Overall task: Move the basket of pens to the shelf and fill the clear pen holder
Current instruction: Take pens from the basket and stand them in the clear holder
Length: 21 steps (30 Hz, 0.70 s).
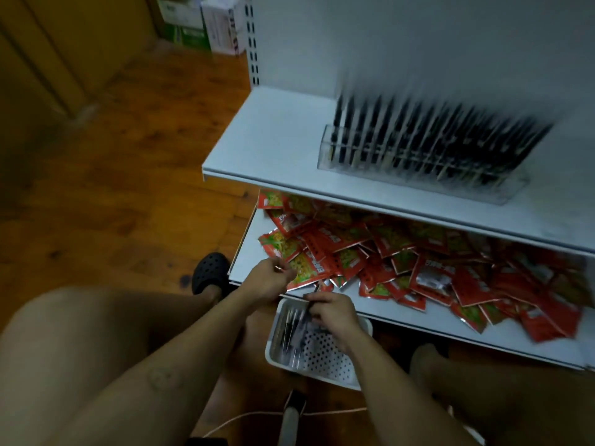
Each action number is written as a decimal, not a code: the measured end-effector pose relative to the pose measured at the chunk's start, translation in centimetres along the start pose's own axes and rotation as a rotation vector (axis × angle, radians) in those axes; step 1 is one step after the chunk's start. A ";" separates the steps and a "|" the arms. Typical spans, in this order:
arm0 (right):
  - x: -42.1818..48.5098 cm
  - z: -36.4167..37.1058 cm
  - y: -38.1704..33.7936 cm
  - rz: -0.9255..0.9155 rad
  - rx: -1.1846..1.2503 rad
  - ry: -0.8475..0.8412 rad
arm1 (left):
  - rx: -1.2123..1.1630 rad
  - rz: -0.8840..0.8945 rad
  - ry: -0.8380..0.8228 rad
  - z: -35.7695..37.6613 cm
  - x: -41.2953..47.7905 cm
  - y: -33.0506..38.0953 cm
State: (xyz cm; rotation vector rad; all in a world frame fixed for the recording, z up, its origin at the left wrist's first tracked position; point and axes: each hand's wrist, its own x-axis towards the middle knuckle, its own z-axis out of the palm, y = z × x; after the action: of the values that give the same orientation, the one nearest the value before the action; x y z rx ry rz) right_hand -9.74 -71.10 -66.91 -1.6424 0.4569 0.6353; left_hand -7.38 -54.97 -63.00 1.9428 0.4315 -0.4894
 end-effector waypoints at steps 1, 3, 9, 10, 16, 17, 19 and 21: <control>-0.8 -0.1 -0.4 -0.024 0.006 -0.018 | 0.006 0.018 -0.006 -0.2 -0.6 0.5; -2.2 -0.4 -1.1 -0.062 0.017 -0.038 | 0.028 0.044 -0.021 -0.7 -1.8 1.8; -5.0 -2.3 -6.7 -0.299 0.111 0.007 | 0.100 0.205 -0.013 -2.6 -4.0 6.9; -5.7 -2.7 -8.1 -0.350 0.063 0.031 | 0.096 0.238 0.007 -2.9 -4.2 7.9; -8.6 -5.2 -17.0 -0.736 -0.312 0.215 | -0.075 0.364 0.101 -5.5 -5.5 14.4; -8.7 -5.5 -18.4 -0.789 -0.313 0.260 | -0.099 0.377 0.117 -5.9 -5.5 15.1; -9.1 -5.7 -20.9 -0.894 -0.234 0.311 | -0.138 0.399 0.148 -6.5 -4.9 16.3; -9.0 -5.7 -23.0 -0.963 -0.159 0.386 | -0.161 0.410 0.181 -6.8 -3.9 17.0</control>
State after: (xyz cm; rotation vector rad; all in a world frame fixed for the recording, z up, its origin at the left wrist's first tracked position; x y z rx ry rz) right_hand -1.54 -73.40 -43.01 -1.8922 -0.1499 -0.3763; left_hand -1.13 -55.82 -45.36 1.8601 0.1701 -0.0136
